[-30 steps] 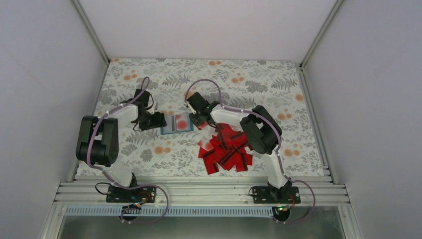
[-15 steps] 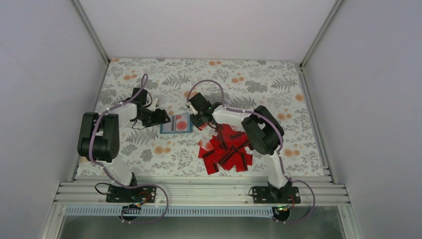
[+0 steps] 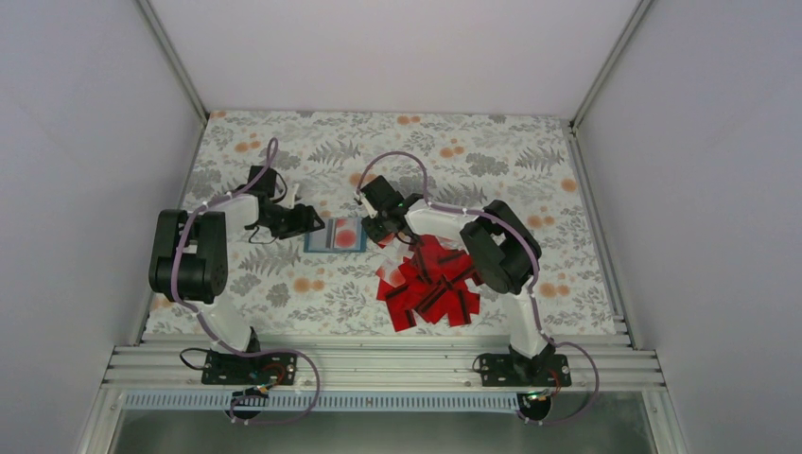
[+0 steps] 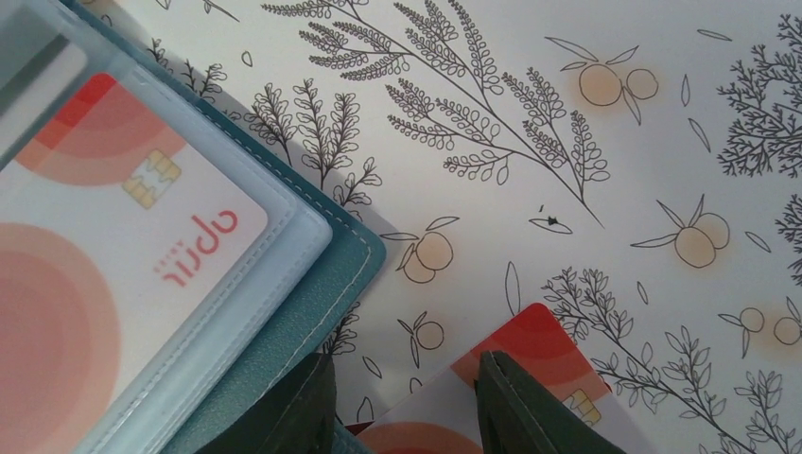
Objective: Put the credit cards into the card holder
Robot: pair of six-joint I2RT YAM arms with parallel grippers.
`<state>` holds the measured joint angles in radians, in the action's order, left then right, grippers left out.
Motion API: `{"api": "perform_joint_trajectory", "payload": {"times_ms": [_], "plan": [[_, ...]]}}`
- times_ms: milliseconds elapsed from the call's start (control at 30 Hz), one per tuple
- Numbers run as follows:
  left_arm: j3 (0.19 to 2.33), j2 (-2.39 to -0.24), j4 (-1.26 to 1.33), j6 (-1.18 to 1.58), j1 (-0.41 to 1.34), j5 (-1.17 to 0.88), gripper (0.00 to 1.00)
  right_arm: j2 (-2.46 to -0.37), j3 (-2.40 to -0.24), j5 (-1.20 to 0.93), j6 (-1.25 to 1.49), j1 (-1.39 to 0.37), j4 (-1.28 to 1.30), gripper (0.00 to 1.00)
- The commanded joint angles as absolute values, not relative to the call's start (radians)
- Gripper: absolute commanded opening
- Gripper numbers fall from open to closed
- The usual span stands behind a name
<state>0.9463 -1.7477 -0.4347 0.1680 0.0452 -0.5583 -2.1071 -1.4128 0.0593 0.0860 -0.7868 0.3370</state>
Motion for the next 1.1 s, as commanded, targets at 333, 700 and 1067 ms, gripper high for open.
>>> {"api": "perform_joint_trajectory", "payload": {"times_ms": [333, 700, 1067], "plan": [[0.968, -1.713, -0.488, 0.167, 0.057, -0.637, 0.66, -2.141, -1.399, -0.018, 0.122, -0.797, 0.416, 0.37], [1.018, -1.654, -0.509, 0.206, 0.057, -0.684, 0.65, -2.157, -1.424, -0.055, 0.155, -0.806, 0.415, 0.33], [1.009, -1.685, -0.414, 0.298, 0.057, -0.805, 0.64, -2.195, -1.493, -0.134, 0.211, -0.807, 0.418, 0.30]]}}
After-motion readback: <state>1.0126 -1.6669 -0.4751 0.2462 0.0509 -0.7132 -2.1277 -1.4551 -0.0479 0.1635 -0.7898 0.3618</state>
